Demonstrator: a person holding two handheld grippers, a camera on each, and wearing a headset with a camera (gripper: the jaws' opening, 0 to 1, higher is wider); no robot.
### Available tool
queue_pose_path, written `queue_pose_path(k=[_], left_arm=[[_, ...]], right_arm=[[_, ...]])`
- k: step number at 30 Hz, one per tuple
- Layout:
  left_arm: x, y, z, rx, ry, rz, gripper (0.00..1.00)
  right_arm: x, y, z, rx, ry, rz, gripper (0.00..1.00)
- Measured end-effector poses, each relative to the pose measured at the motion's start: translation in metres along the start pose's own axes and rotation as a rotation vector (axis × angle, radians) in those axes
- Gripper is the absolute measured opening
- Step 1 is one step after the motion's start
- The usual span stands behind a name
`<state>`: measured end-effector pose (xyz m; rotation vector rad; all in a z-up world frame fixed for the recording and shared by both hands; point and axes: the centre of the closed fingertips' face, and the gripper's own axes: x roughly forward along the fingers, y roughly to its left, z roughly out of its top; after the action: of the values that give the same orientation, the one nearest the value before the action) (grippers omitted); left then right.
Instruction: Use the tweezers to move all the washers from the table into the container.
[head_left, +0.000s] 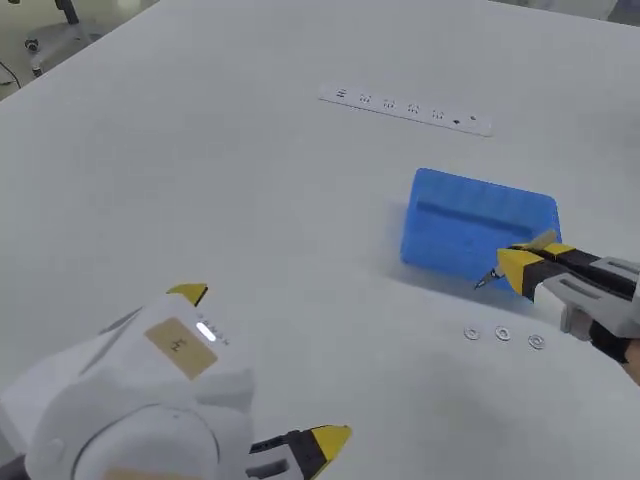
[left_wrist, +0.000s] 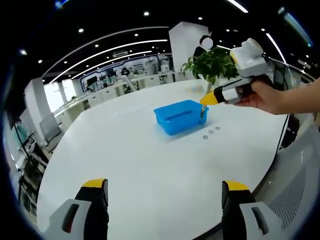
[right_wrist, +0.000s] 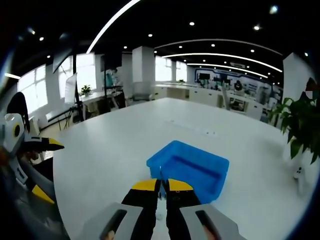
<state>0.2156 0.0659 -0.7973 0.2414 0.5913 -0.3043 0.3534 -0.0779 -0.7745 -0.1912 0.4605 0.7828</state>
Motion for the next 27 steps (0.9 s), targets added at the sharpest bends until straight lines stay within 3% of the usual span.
queue_pose_path(k=[9, 27], left_arm=[[0.0, -0.001, 0.0, 0.003, -0.001, -0.002, 0.97], [0.0, 0.001, -0.001, 0.001, 0.004, 0.006, 0.96]], right_arm=[[-0.003, 0.0, -0.021, 0.021, 0.048, -0.002, 0.02], [0.005, -0.002, -0.04, 0.012, 0.101, 0.001, 0.02]])
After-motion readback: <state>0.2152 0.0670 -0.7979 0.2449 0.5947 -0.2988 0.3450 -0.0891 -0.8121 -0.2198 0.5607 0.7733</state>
